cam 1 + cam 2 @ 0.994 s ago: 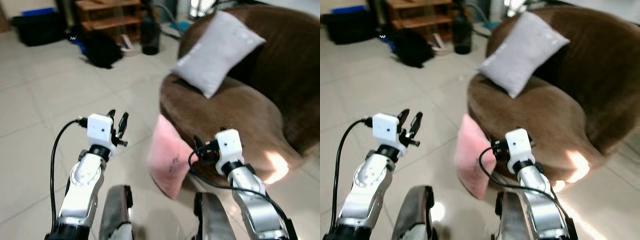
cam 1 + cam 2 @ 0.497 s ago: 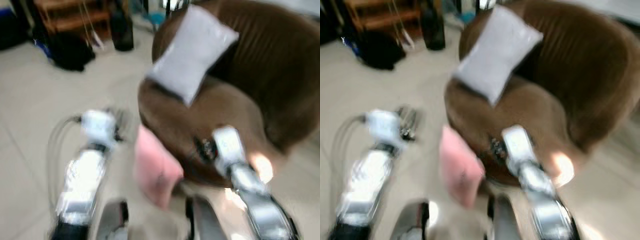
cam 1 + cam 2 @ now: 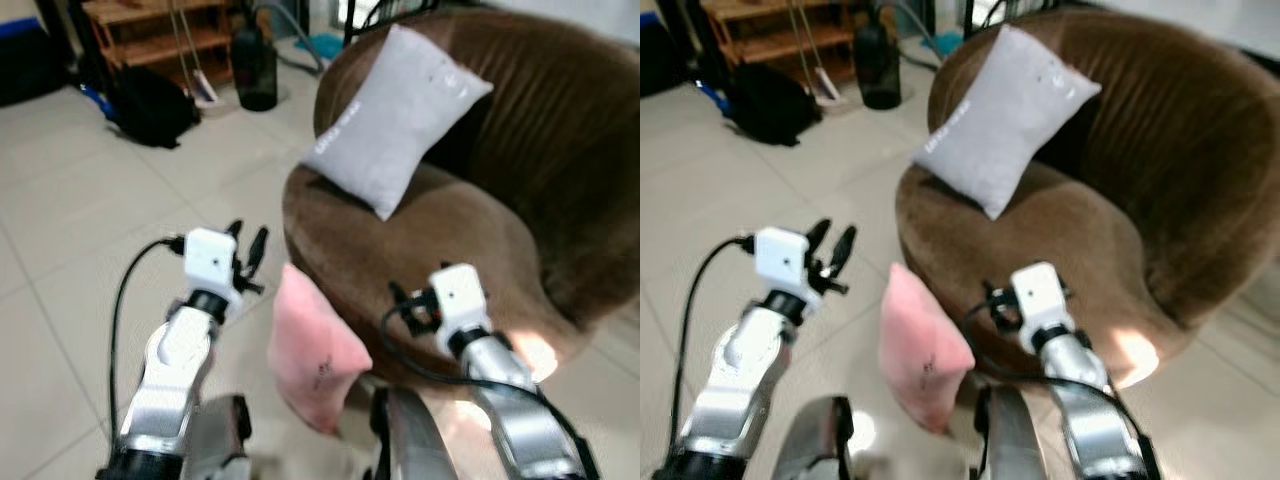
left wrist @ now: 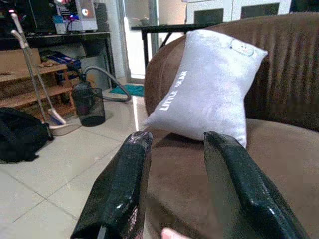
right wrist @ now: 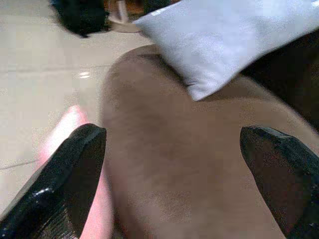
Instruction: Move the pillow to the sofa from floor
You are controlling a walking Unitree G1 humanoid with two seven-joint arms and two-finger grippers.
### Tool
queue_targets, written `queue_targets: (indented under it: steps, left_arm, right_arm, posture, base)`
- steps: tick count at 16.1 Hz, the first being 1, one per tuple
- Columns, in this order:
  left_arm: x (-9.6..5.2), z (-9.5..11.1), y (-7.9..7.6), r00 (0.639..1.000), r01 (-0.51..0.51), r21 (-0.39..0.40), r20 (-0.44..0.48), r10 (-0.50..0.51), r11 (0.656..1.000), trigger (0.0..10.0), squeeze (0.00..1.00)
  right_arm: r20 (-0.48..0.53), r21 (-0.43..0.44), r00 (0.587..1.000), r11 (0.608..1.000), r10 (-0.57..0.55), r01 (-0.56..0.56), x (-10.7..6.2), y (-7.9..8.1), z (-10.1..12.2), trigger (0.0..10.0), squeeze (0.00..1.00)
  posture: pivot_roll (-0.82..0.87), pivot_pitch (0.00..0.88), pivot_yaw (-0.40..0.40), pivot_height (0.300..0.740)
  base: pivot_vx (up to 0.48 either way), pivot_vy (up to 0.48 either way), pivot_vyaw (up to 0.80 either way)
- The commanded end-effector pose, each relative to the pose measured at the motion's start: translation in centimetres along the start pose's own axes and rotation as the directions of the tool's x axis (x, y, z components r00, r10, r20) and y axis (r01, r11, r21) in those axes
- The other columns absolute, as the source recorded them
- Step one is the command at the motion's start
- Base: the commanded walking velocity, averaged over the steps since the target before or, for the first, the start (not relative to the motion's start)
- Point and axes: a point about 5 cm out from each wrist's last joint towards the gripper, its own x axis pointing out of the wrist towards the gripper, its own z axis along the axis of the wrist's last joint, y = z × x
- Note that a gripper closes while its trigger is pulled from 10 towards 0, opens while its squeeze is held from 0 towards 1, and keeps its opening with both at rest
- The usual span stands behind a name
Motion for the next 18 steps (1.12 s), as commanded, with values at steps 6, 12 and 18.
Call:
queue_targets:
  steps: [6, 12, 18]
  left_arm:
    - [-0.3, 0.0, -0.2, 1.0, 0.013, -0.002, -0.007, -0.013, 1.0, 10.0, 0.0]
    - [-0.6, -0.1, 0.0, 1.0, 0.012, 0.006, -0.018, -0.012, 1.0, 10.0, 0.0]
    - [-2.6, -3.5, 0.6, 0.974, 0.097, 0.119, -0.217, -0.069, 0.988, 10.0, 0.0]
  right_arm:
    - [-0.023, 0.013, 0.999, 0.999, 0.038, -0.037, 0.3, 0.6, -0.9, 10.0, 0.0]
    - [-0.028, 0.053, 0.997, 0.996, 0.069, -0.067, 0.7, 1.5, -1.2, 10.0, 0.0]
    - [-0.094, 0.171, 0.992, 0.983, 0.088, -0.071, 3.5, 2.7, -2.7, 10.0, 1.0]
  posture:
    - [-0.06, 0.043, -0.01, 0.551]
    - [-0.04, 0.045, -0.011, 0.511]
    - [-0.02, 0.12, -0.006, 0.511]
  base:
    - [0.0, 0.0, 0.0]
    - [0.0, 0.0, 0.0]
    - [0.0, 0.0, 0.0]
